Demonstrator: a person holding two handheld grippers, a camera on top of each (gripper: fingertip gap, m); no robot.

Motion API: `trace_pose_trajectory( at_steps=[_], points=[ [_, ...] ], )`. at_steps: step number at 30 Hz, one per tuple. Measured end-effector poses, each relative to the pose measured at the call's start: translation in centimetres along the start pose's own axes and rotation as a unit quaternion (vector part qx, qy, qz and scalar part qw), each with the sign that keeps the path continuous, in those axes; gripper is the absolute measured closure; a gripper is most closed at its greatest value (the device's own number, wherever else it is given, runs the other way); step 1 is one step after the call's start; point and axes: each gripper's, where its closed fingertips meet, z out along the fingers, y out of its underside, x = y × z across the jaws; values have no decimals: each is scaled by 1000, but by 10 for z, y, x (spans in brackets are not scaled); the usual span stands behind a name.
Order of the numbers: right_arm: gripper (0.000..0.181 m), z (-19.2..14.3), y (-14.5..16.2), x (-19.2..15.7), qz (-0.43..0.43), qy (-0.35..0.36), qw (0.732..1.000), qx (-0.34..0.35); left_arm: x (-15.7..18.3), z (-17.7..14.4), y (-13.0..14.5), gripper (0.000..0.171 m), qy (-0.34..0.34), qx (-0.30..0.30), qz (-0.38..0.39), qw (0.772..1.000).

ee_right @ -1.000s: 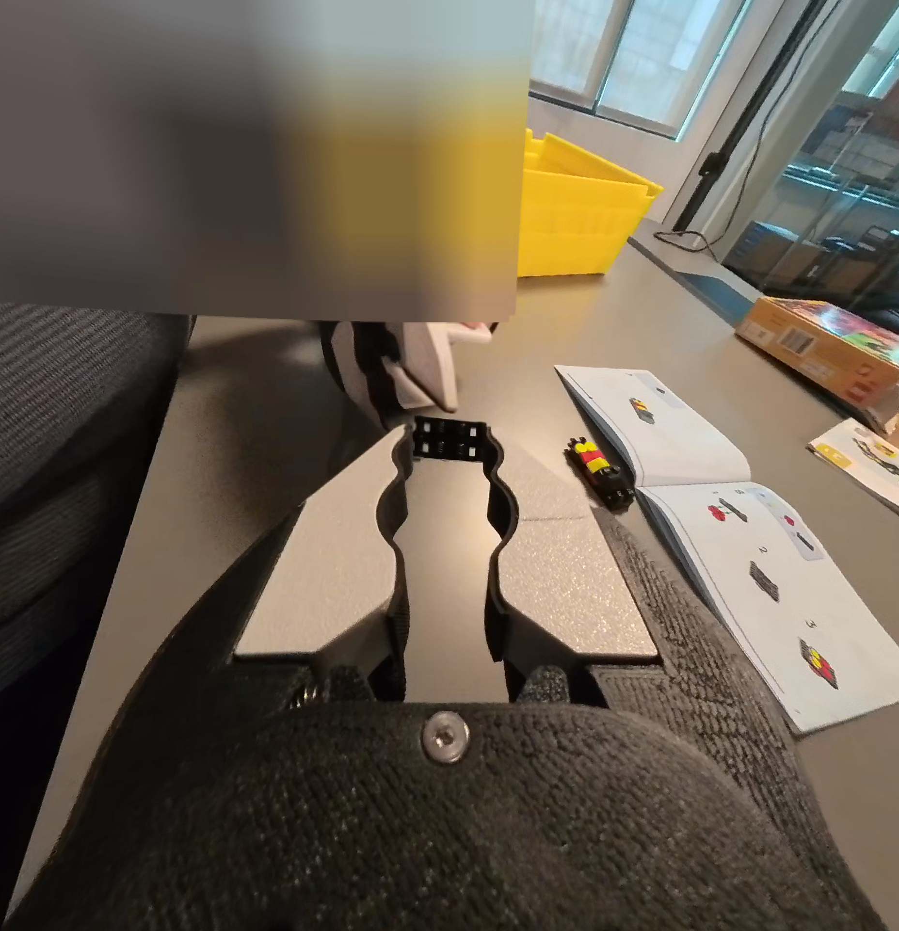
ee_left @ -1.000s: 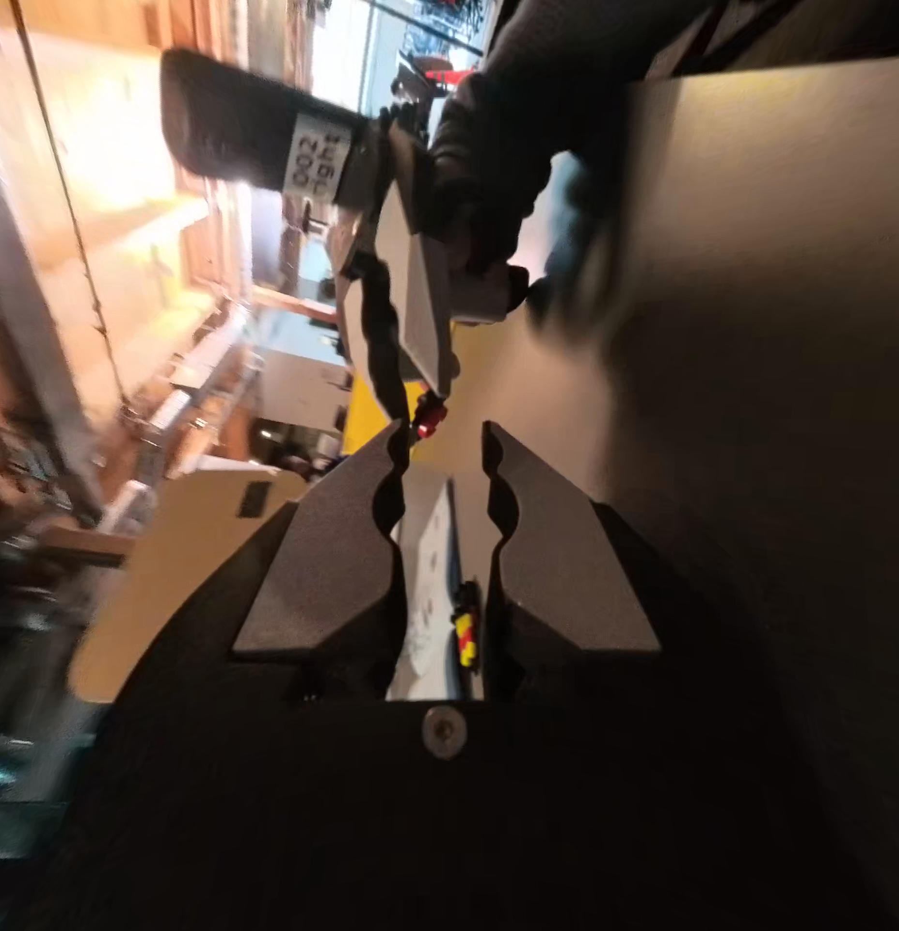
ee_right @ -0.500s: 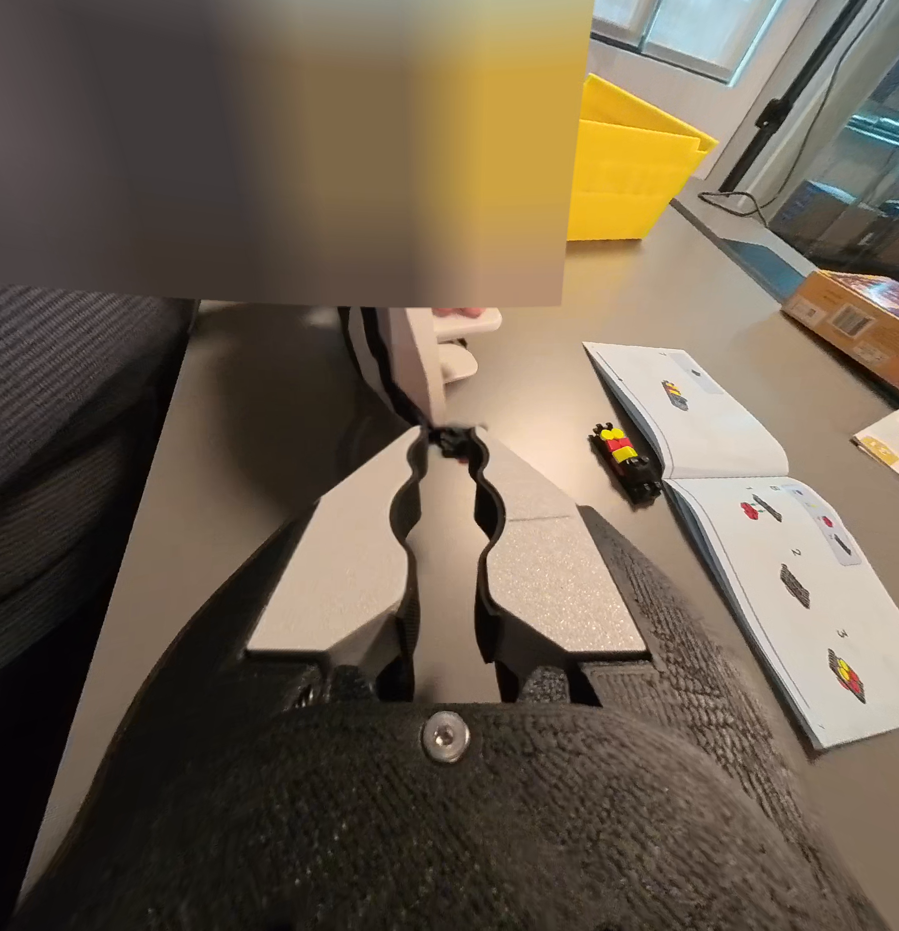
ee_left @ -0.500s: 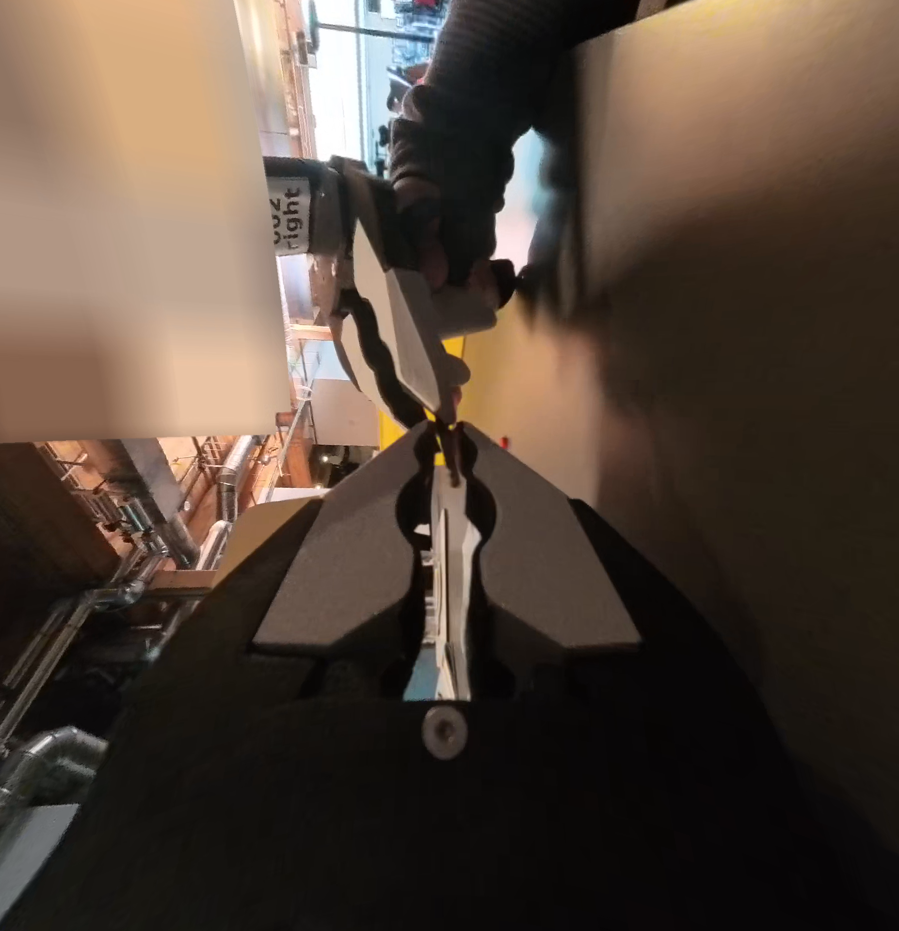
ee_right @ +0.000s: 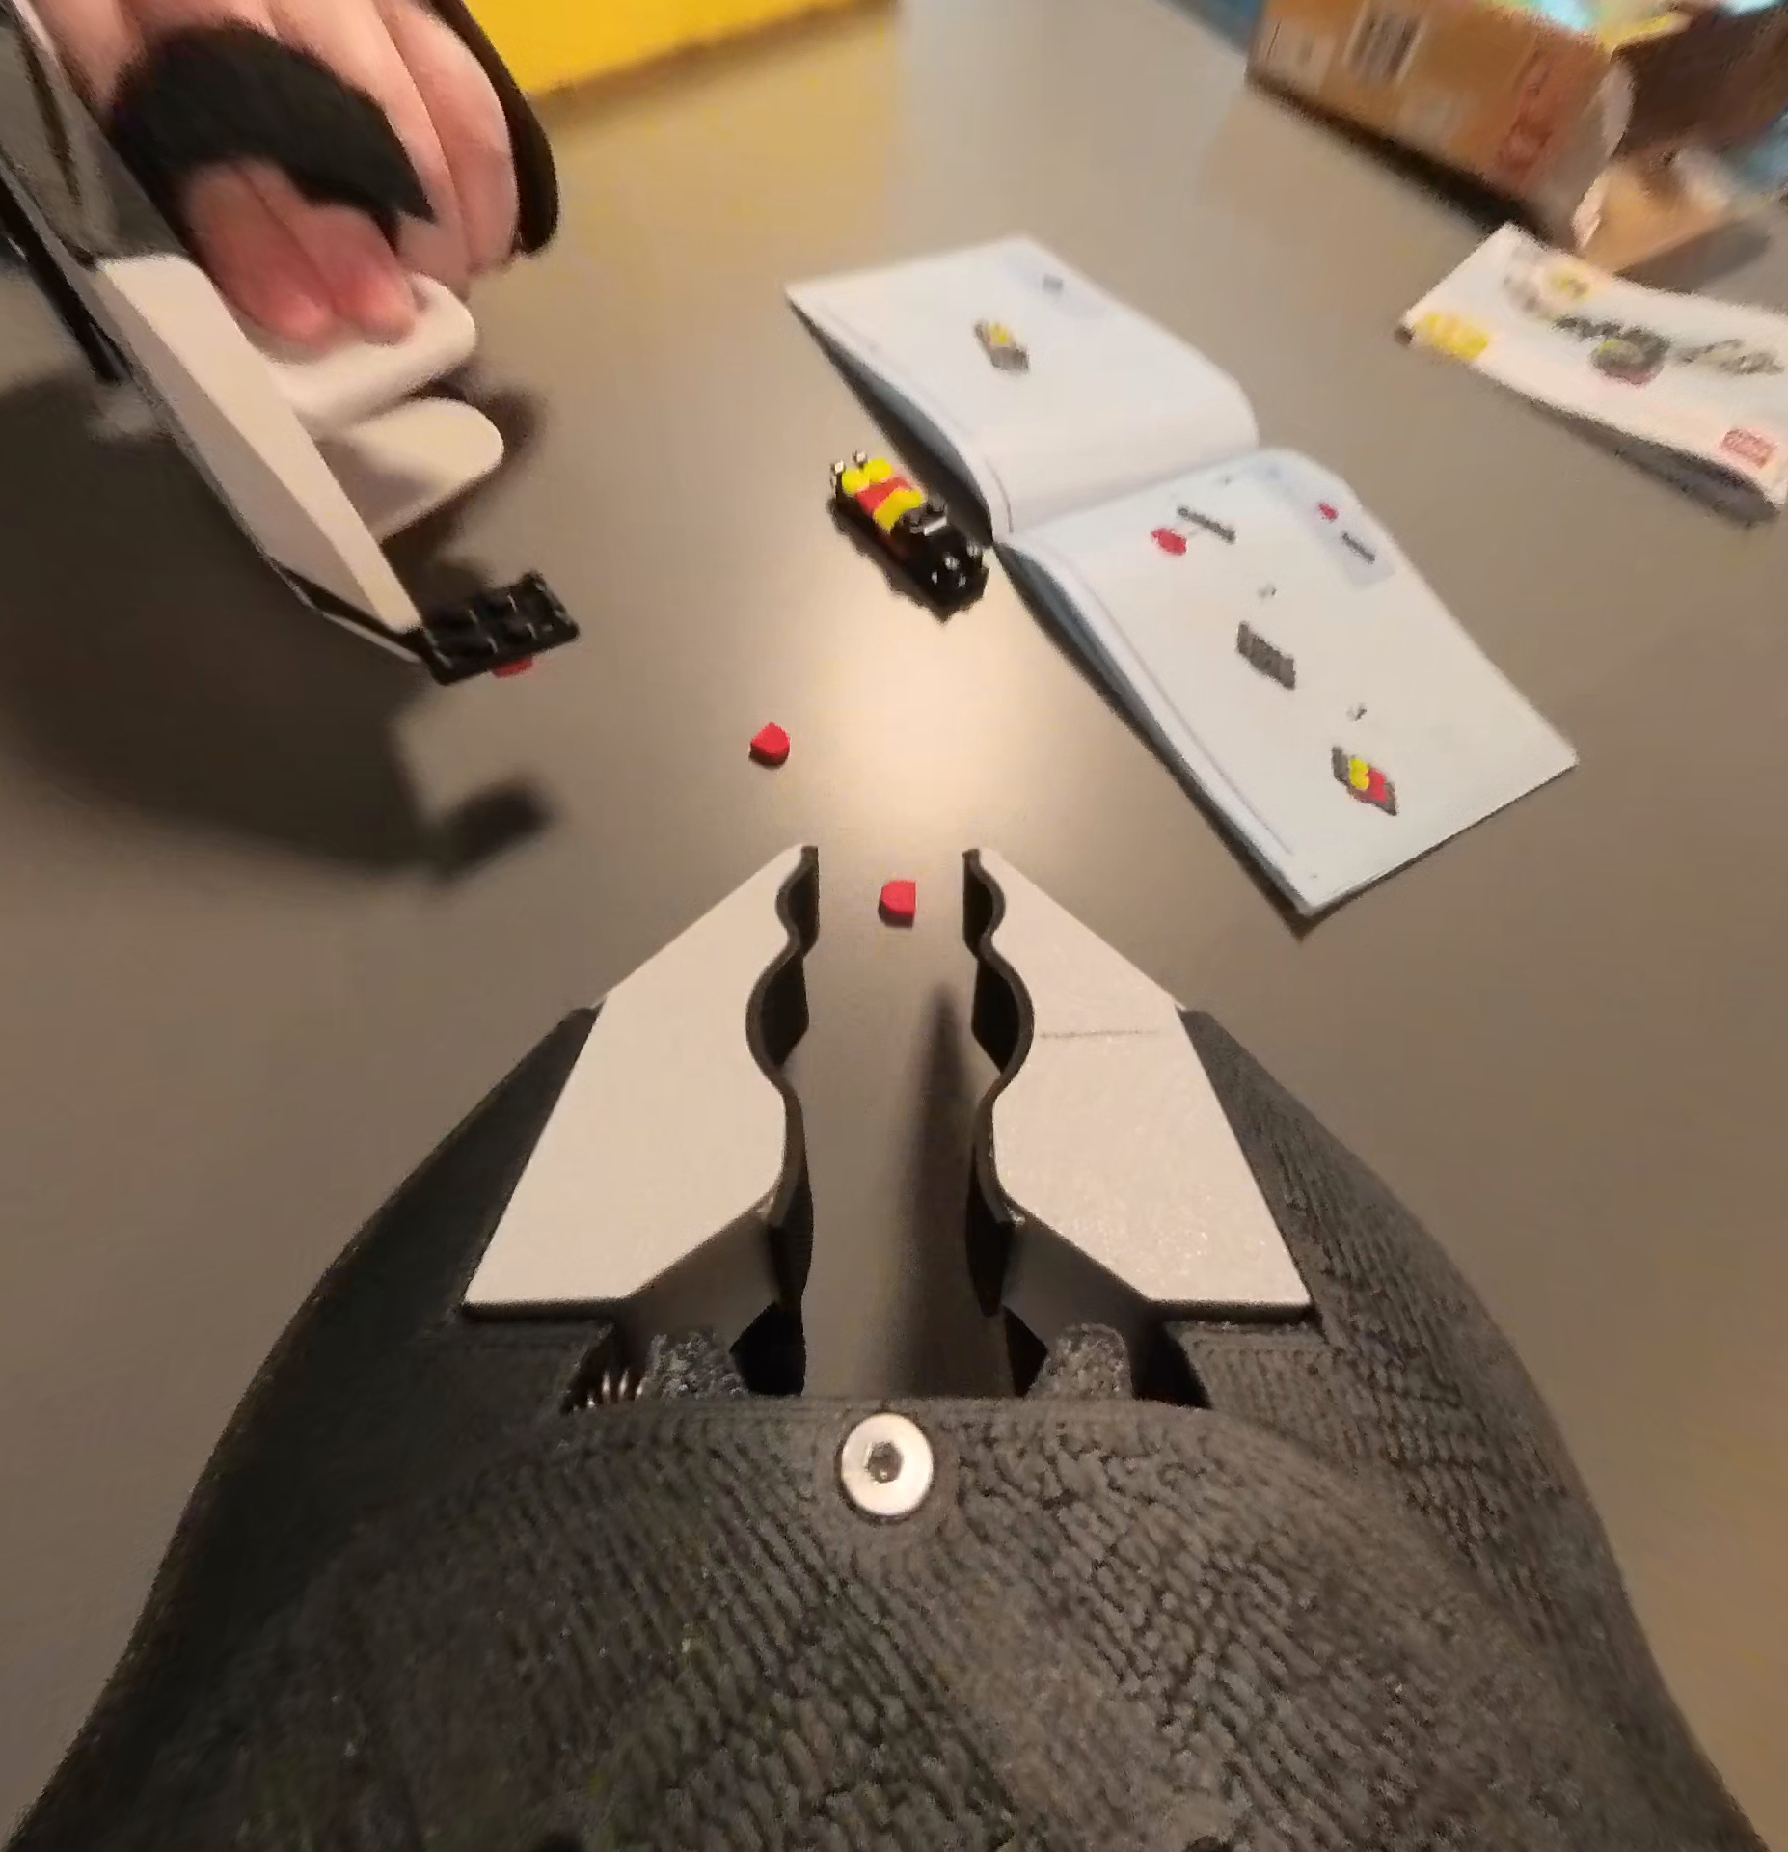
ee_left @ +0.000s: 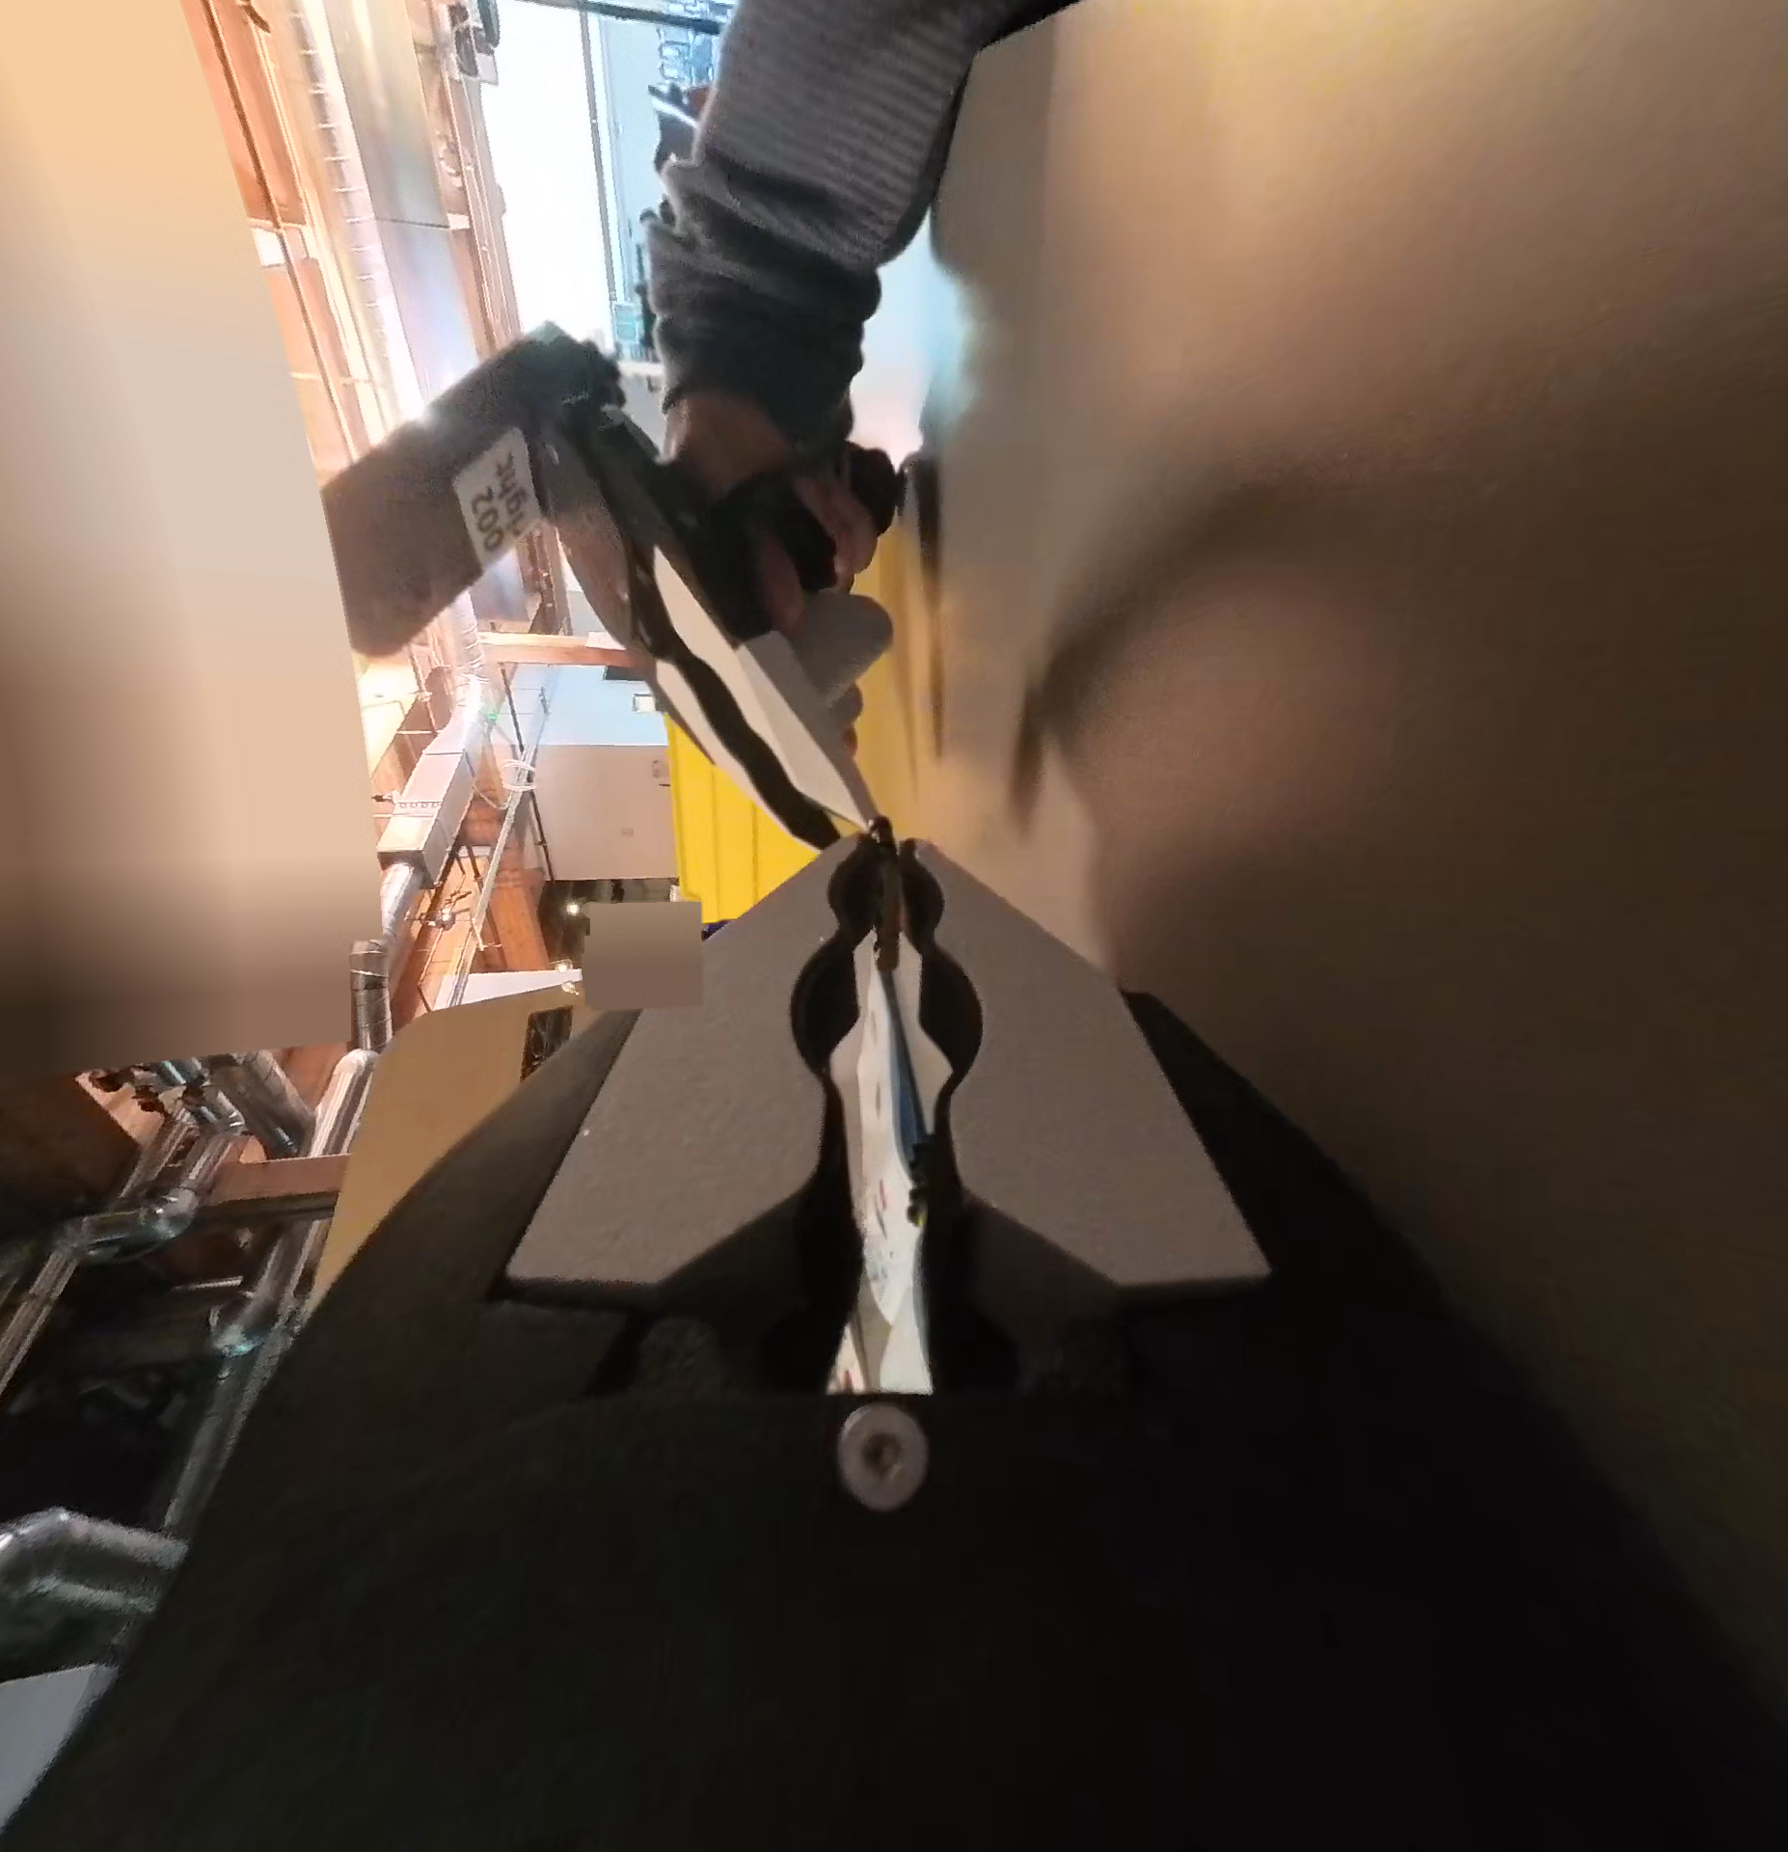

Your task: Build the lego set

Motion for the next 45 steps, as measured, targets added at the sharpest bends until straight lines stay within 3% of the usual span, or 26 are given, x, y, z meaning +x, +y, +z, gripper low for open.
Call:
trace_pose_trajectory(
  at_steps=[4,10,18,22,30,45],
  points=[
    [157,9,14,-1,-10,6,998,-54,5,0,0,168,12,3,-2,1000],
    [171,5,16,-10,8,-28,998,-55,5,-1,1,168,13,4,-4,1000],
    [157,3,12,-9,51,-70,995,-39,5,0,-4,168,18,9,-5,1000],
    [156,5,4,-4,14,-65,998,-15,2,2,-6,168,10,12,-5,1000],
    [156,14,13,-6,-37,-97,993,-53,1,4,-8,168,8,12,-6,1000],
    [176,13,13,-11,-52,-107,992,-50,-5,8,-10,168,-5,14,-4,1000]
  ],
)
